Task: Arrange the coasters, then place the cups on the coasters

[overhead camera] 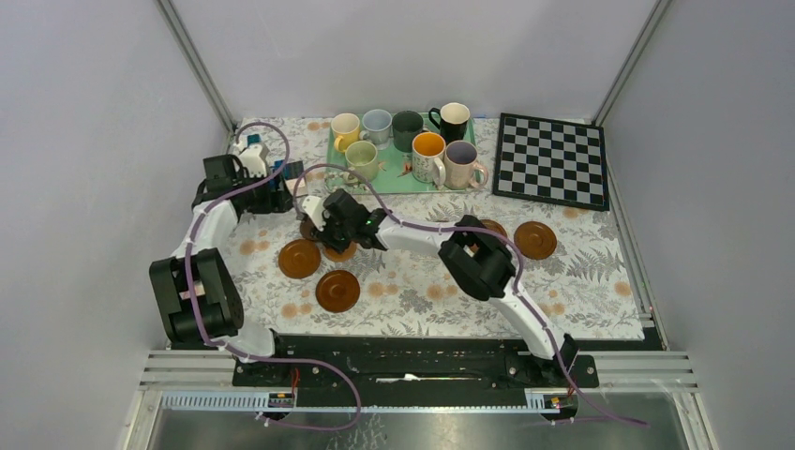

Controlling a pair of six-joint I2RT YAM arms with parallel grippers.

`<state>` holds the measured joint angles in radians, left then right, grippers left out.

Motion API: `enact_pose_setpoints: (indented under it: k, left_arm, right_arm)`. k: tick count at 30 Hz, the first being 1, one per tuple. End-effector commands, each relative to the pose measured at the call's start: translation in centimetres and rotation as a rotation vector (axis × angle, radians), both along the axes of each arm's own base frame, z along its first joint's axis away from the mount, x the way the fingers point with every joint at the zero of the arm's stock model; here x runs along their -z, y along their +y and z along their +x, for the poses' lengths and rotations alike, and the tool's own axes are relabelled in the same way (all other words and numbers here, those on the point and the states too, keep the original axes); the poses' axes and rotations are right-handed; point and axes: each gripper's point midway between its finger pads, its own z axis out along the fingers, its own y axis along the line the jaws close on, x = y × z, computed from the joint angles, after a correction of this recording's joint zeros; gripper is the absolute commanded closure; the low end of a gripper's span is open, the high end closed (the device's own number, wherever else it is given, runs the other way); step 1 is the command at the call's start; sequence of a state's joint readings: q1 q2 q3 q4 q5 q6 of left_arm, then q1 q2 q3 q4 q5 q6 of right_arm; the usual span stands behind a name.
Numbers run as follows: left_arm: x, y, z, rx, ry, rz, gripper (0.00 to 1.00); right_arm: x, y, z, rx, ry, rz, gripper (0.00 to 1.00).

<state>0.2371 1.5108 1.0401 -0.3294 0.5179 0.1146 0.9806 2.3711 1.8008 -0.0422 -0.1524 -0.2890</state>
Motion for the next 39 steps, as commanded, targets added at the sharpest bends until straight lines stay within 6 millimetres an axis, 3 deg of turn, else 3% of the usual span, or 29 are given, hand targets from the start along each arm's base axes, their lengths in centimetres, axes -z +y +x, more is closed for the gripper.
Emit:
enact_pose_setpoints:
  k: [1,6,10,16,19,28,39]
  left_arm:
    - [-1.6,1.8,-0.6,-0.054,0.011,-0.047,0.31]
    - [-1.2,4.3,-2.2,-0.090,0.052,-0.033,0.31]
    - [-0.4,5.5,-3.4,-0.081,0.080,0.008,0.31]
    - [2.7,6.1,-5.0,-0.020,0.158,0.073,0.30]
    - [4.4,6.2,-5.6,-0.001,0.192,0.089,0.31]
    - [7.2,6.3,-7.3,0.089,0.236,0.143,0.31]
    - [9.6,5.6,-10.3,0.245,0.272,0.202,0.27]
  right_arm:
    - [3.3,2.0,-2.3,-0.031,0.077,-0.054,0.60]
    - [2.3,4.3,-2.3,-0.054,0.063,-0.015,0.56]
    - [-0.6,4.9,-2.6,-0.075,0.064,0.017,0.51]
    - [-5.3,3.7,-4.7,-0.128,0.094,0.058,0.35]
    - [-6.2,2.7,-7.0,-0.165,0.123,0.071,0.28]
    - [-3.7,0.0,-10.1,-0.165,0.152,-0.004,0.25]
    - [-0.1,-3.1,-9.9,-0.079,0.134,-0.129,0.27]
